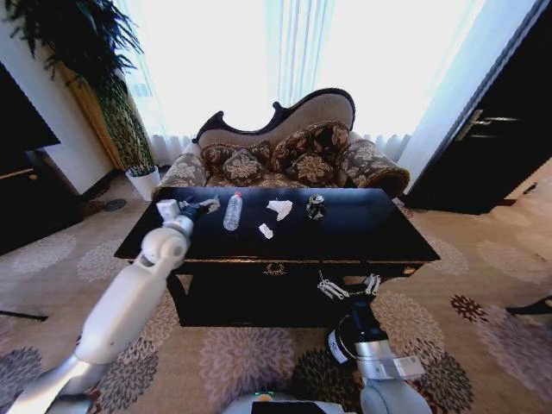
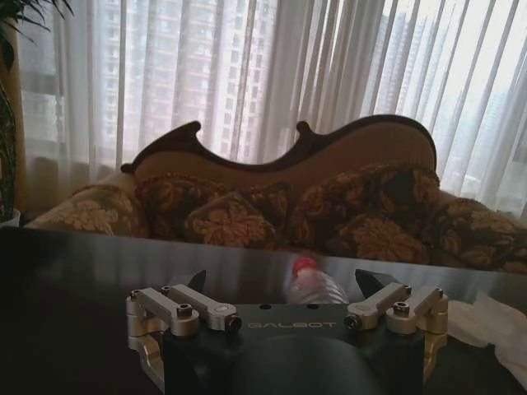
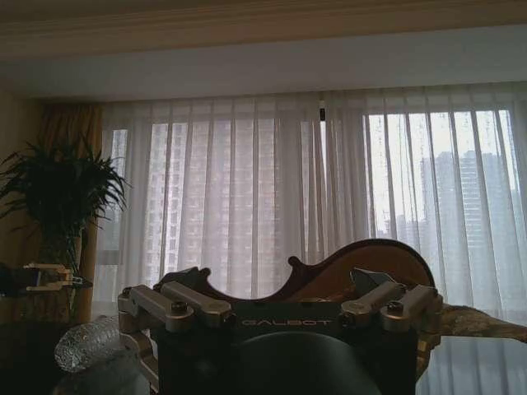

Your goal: Move to the front of the table and place the trash on the table into the trash bin.

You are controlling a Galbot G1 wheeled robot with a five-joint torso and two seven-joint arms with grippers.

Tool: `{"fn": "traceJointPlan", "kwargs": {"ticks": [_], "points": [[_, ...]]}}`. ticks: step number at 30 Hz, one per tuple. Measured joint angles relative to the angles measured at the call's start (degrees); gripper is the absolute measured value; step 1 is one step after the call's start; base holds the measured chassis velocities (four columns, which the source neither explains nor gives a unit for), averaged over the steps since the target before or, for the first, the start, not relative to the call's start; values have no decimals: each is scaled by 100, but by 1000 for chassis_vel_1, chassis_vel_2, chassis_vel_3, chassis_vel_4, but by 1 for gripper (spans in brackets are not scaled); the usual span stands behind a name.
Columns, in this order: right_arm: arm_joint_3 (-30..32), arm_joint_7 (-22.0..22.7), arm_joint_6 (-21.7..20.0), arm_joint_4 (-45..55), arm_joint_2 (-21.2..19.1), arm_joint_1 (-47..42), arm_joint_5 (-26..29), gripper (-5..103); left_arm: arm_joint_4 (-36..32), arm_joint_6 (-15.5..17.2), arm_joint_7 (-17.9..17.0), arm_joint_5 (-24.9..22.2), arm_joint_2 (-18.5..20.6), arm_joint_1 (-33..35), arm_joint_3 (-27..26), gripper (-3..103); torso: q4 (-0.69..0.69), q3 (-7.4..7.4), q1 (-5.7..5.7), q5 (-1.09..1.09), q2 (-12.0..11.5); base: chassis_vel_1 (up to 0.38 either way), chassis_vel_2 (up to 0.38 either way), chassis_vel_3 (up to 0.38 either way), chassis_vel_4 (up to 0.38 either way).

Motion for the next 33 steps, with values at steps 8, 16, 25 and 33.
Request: {"fn": "traceJointPlan", "kwargs": {"ticks": [8,16,25,33], "points": [[-1,-27,25,-39,-24,-10,-5,100,-39,174,-218,164,-96,137,135,100,0,0,0,0,0,0,0,0,0],[10,-21,41,-60,-53,-6,16,100,-29,227,-214,257,-145,242,206,100,0,0,0,-1,0,0,0,0,0],[-6,-41,139,-169,-52,4,7,100,350,75,-39,607,-327,271,351,100,0,0,0,-1,0,0,0,0,0],[-5,-52,148,-168,-46,0,5,100,416,-76,39,654,-383,241,404,91,0,0,0,-1,1,0,0,0,0]]}}
